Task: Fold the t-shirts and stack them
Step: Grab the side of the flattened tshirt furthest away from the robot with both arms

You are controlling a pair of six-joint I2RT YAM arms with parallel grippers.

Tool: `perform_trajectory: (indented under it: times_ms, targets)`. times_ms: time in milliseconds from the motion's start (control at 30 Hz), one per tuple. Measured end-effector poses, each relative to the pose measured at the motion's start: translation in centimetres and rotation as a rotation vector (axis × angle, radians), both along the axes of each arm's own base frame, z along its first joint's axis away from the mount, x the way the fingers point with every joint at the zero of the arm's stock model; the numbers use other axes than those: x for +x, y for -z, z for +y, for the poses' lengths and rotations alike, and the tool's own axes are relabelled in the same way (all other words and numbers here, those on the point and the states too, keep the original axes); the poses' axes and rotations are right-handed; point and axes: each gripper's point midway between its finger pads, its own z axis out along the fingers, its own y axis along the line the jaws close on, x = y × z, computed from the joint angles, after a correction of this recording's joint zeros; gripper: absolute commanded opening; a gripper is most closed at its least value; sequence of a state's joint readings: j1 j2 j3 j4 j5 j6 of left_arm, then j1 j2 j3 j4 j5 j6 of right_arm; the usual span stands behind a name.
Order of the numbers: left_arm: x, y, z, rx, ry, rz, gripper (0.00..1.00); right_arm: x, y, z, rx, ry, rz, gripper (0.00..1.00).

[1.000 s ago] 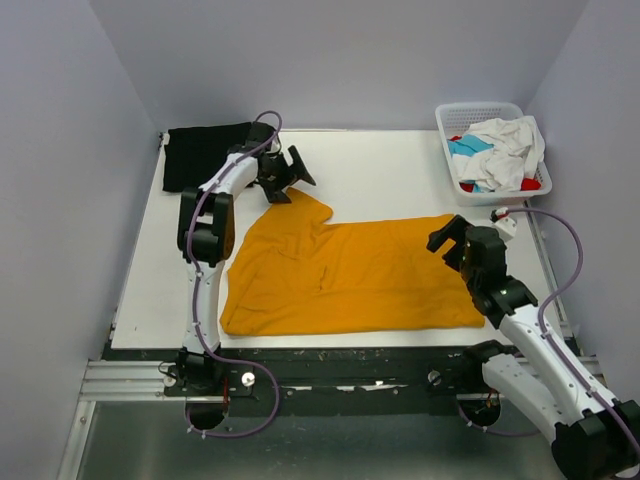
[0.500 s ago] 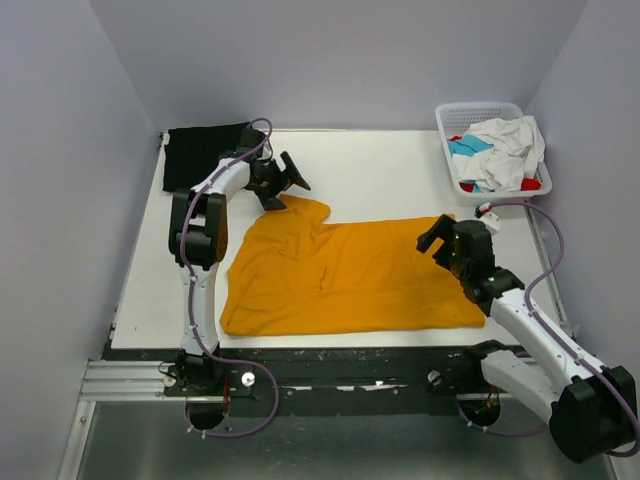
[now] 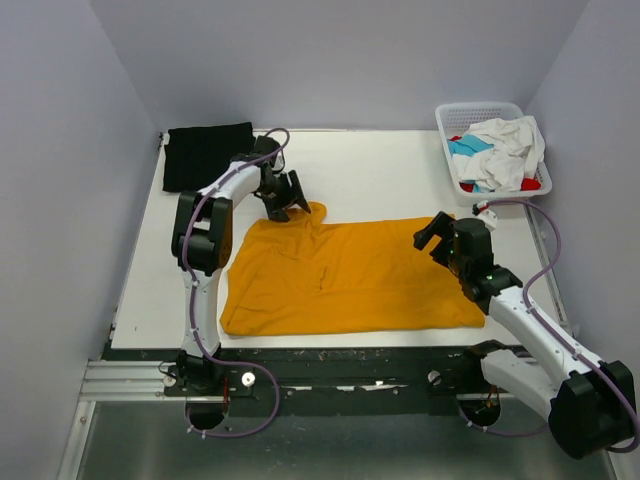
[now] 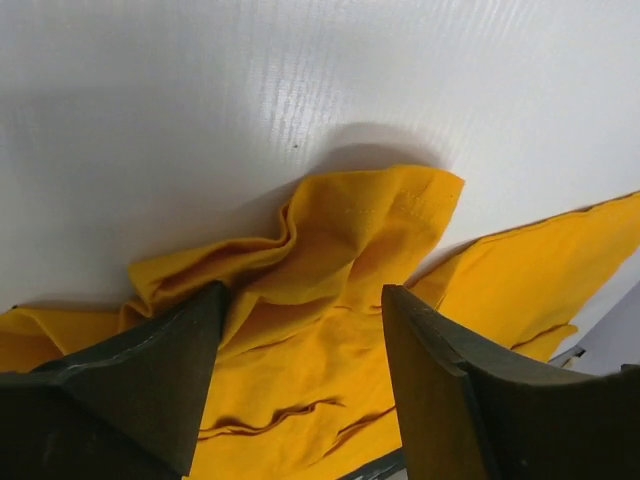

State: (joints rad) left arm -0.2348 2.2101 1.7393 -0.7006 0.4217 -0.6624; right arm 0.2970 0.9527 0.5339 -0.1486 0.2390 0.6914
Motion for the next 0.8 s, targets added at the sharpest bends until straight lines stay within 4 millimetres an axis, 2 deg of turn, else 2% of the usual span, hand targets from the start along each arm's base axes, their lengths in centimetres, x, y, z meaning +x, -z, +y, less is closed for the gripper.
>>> perform_trajectory:
  times_ms: [100, 167, 333, 567, 600, 700, 800]
  targets:
    - [-0.3, 0.1, 0.3, 0.023, -0.004, 0.018, 0.38, 0.0, 0.0, 0.0, 0.0, -0.001, 0.0, 1.0]
    - [0.1, 0.0, 0.6, 0.047, -0.009, 0.014, 0.34, 0.0, 0.0, 0.0, 0.0, 0.0, 0.0, 1.0]
    - [0.8, -0.2, 1.4, 0.097, -0.007, -0.008, 0.33, 0.0, 0.0, -0.3, -0.008, 0.012, -0.002, 1.0]
    - [0.2, 0.1, 1.2, 0.155, 0.078, -0.016, 0.3, 0.0, 0.0, -0.9, -0.028, 0.037, -0.005, 1.0]
    - [0.0, 0.1, 1.1, 0.159, 0.088, -0.013, 0.27, 0.0, -0.1, -0.9, -0.031, 0.04, -0.005, 1.0]
    - [-0.5, 0.3, 0.8, 0.169, 0.124, -0.012, 0.0, 0.0, -0.3, -1.2, -0.038, 0.048, -0.015, 1.0]
    - [-0.9, 0.3, 0.6, 0.178, 0.154, -0.017, 0.0, 0.0, -0.6, -1.3, -0.04, 0.051, -0.026, 1.0]
